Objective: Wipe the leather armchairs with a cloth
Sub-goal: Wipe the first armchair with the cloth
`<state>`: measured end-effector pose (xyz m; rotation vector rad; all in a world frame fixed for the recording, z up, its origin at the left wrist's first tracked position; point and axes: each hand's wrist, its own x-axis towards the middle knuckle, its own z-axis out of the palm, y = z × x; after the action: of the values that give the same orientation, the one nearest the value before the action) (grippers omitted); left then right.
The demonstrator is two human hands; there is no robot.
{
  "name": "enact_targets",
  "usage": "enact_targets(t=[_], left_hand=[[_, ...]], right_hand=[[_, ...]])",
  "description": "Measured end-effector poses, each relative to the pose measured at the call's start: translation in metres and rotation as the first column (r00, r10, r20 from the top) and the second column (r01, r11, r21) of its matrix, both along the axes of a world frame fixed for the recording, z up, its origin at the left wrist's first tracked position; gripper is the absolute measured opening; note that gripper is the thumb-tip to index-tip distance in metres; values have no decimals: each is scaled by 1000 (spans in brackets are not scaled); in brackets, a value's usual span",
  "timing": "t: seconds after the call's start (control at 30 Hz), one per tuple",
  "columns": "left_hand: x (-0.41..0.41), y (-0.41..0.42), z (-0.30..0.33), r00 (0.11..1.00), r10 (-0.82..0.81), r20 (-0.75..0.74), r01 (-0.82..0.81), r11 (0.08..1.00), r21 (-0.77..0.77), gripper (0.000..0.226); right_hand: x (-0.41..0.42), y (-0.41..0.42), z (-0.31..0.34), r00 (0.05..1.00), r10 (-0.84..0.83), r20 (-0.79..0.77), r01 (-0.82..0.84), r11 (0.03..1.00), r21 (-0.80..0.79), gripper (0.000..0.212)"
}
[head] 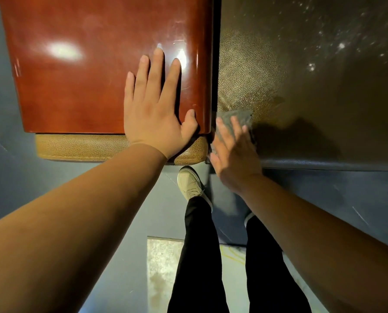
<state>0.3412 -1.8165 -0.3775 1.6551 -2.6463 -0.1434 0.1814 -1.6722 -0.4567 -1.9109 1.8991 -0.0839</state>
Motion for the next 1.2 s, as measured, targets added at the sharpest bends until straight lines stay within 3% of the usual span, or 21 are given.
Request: enact_targets(t=[0.2,0.33,0.47,0.6,0.73,0.8,0.93,1.1,1.2], left_hand=[[1,0,-2,1000,1,-8,-1,1000,-18,87],[-1,1,0,1000,6,-7,-6,1000,2,87],[-1,1,1,1000,6,2,-6,1000,-2,87],[0,1,-2,1000,5,1,-5,1000,-10,88],[1,2,-3,1000,6,1,-6,1000,-26,87],[0,1,-3,1000,3,-5,-3,1000,-24,87],[-1,1,0,1000,6,-4,-6,1000,-6,86],[1,2,-1,1000,4,2,-4,1000,-18,87],[1,2,-3,1000,-1,-5,1,1000,-27,86]], right_hand=[[-26,-50,0,984,-174,-26,170,979,-113,32],[1,-49,-10,979,-162,-123,134,968,-210,45],[0,-4,-20,991,-35,-127,21,994,-107,59],[-35,-9,-27,982,120,-148,-128,991,-46,74],[-62,-56,-28,948,-162,-274,148,986,-74,79],[-58,-70,-23,922,-226,-314,216,974,-66,79],[-34,-31,-24,978,52,-201,-67,996,-66,76],[-50,-16,-22,944,265,-196,-265,964,25,80],[-67,-69,-20,950,-26,-310,17,999,-33,75]])
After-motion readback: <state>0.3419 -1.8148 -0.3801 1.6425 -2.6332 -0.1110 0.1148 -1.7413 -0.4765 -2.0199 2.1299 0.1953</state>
